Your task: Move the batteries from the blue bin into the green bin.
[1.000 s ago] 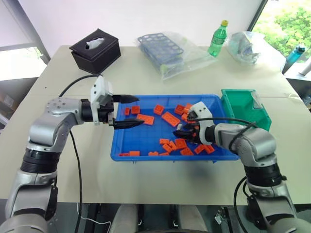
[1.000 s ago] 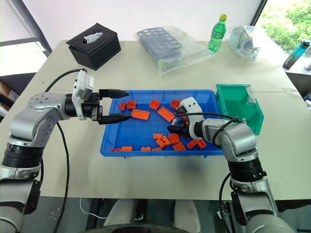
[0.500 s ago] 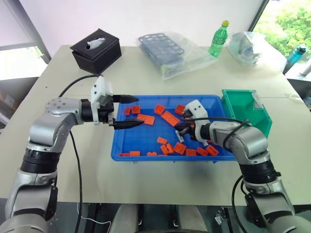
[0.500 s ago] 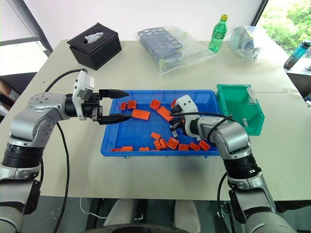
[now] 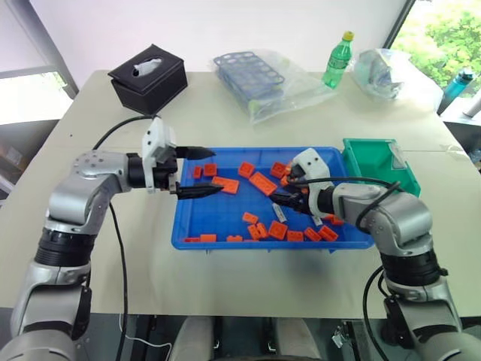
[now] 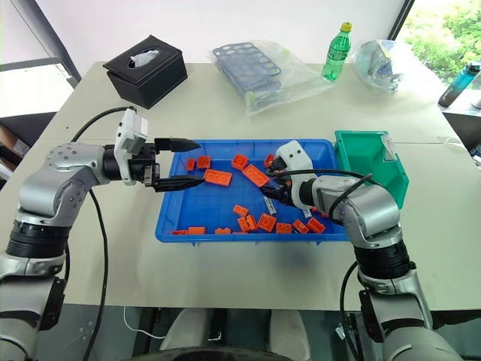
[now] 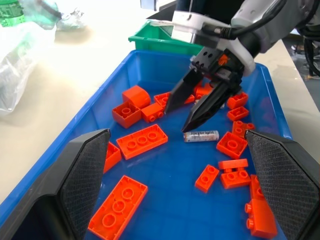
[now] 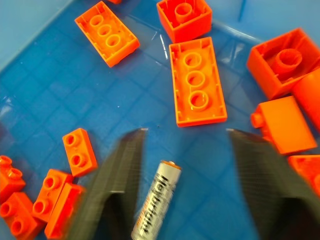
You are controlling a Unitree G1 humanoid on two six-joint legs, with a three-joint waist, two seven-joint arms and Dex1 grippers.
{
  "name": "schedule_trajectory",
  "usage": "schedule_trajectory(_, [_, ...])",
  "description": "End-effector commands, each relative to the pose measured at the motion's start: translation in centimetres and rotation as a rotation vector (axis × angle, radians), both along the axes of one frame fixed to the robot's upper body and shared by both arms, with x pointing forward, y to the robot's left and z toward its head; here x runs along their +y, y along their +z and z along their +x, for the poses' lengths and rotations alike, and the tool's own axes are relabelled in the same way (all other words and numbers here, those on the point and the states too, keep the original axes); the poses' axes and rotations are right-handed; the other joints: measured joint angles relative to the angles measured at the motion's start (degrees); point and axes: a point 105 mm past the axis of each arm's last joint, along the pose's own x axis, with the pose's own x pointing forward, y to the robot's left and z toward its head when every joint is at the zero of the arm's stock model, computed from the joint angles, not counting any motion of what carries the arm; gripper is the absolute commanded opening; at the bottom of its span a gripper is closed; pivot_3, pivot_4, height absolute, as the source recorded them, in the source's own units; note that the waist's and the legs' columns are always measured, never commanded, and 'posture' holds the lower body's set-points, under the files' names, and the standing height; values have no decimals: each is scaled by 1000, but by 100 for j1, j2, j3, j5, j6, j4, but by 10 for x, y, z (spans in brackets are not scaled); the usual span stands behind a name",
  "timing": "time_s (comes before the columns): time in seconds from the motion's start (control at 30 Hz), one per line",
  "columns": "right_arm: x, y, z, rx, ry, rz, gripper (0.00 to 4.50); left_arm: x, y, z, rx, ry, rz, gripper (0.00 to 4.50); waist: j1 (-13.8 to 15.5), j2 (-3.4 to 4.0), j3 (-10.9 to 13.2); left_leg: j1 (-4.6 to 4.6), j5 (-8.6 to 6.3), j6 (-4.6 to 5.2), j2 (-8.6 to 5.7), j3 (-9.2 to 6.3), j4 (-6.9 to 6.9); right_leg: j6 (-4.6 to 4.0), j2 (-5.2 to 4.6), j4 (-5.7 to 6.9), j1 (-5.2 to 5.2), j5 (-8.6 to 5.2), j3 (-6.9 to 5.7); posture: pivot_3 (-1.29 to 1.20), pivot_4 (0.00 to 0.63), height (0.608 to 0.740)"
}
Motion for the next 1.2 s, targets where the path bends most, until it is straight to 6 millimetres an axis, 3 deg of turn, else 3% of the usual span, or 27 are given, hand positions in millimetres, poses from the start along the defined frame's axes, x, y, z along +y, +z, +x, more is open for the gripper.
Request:
schedule_trajectory(0.03, [0, 6, -6, -10, 16, -11, 2841, -2, 9, -1, -48, -22, 0, 4500, 0, 0, 0, 0, 0, 0, 0, 0, 0, 0, 0, 0, 0, 0, 0, 0, 150, 730])
schedule_trajectory(0.5, [-3, -37, -14, 96, 35, -64, 2841, 0, 11, -3, -47, -26, 6, 4500, -4, 0, 0, 0, -1, 1, 1, 0, 0, 0, 1, -1, 1, 0, 0, 0, 150, 730])
schedule_trajectory(0.63, [-1, -38, -14, 84, 49, -61, 1608, -1, 12, -5, -46, -34, 12, 4500, -3, 0, 0, 0, -1, 1, 0, 0, 0, 0, 1, -1, 1, 0, 0, 0, 150, 730])
schedule_trajectory(0.73, [1, -31, -13, 60, 57, -47, 131, -1, 12, -5, -44, -36, 11, 4500, -2, 0, 0, 0, 0, 1, 1, 0, 0, 0, 1, -1, 1, 0, 0, 0, 150, 730])
schedule_trajectory(0.93, [-13, 14, -3, -77, 17, 49, 69, 8, 2, -8, -15, -12, 11, 4500, -3, 1, 0, 0, -1, 1, 1, 0, 0, 0, 1, -1, 0, 0, 0, 0, 150, 730])
schedule_trajectory(1.03, [-35, 37, 7, -146, -73, 82, 69, 10, -5, -6, -6, 14, 2, 4500, 2, 1, 1, 0, -1, 1, 1, 0, 0, 0, -2, -1, 0, 0, 0, 0, 150, 730])
schedule_trajectory(1.2, [-96, 68, 20, -228, -295, 96, 69, 8, -11, -10, 7, 8, -2, 4500, 33, 0, 1, 0, -1, 3, -2, 0, 0, 0, -6, -4, 5, 0, 0, 0, 150, 730])
